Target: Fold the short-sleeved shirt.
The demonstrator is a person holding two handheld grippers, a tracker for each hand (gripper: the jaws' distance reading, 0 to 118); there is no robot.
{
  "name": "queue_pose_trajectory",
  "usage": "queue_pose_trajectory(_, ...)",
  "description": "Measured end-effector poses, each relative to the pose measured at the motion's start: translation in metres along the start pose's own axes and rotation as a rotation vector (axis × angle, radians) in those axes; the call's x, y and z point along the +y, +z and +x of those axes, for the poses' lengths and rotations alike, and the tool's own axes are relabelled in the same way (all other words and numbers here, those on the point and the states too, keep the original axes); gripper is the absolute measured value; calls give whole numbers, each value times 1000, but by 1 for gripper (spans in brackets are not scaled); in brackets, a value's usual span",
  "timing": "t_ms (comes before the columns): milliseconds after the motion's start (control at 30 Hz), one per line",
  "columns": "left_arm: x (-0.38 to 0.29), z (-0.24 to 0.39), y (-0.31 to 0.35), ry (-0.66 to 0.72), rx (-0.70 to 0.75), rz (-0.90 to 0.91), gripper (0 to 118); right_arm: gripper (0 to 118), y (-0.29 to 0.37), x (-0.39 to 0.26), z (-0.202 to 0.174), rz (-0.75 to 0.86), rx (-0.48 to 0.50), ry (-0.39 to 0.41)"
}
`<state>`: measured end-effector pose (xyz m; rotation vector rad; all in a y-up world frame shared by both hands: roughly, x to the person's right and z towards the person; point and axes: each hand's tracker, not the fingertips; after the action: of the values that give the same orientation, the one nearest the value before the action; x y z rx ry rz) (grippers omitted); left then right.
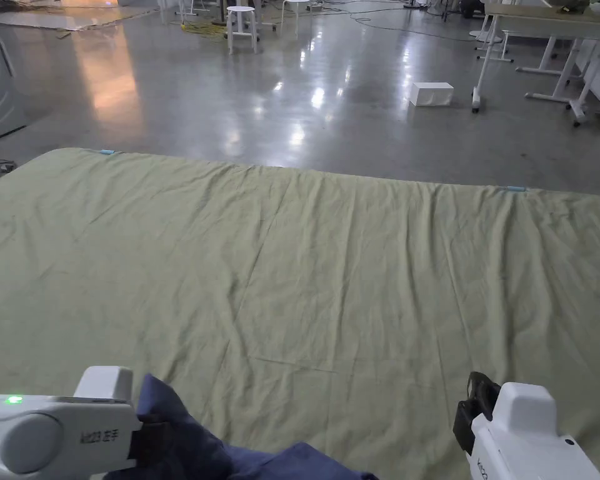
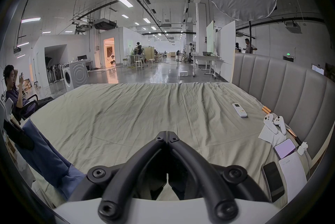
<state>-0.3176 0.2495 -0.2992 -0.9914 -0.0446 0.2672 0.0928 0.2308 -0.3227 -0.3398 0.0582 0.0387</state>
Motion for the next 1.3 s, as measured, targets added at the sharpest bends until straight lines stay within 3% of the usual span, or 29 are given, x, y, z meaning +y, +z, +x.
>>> queue_pose_trajectory(500,-33,111,-52,-110,-131,-92,15,0,4,-7,7,-14,-14,-8)
queue_pose_trajectory(733,-51,146,-96,-131,-103,-151,16,0,6,-10,10,-23,-25,-12)
queue_pose_trajectory(800,-54,151,-105,-117,-94,-171,25,0,6,-11,11,-26,-27,-13)
queue_pose_trajectory(900,-55,150,-110,-57,-162,-187,51,0,7,-12,11,-28,-29,-13)
queue_pose_trajectory(933,-53,149,-107,-45,-197,-186,55,0,7,-12,12,-29,-29,-11)
queue_pose_trajectory(1100,-35,145,-76,-71,-346,-120,58,0,7,-11,12,-32,-26,-4)
queue_pose_trajectory(1233,-30,139,-68,-57,-290,-74,57,0,7,-10,11,-29,-25,-3)
queue_pose_trajectory(1300,-34,139,-79,-78,-260,-91,51,0,8,-10,10,-30,-23,-2)
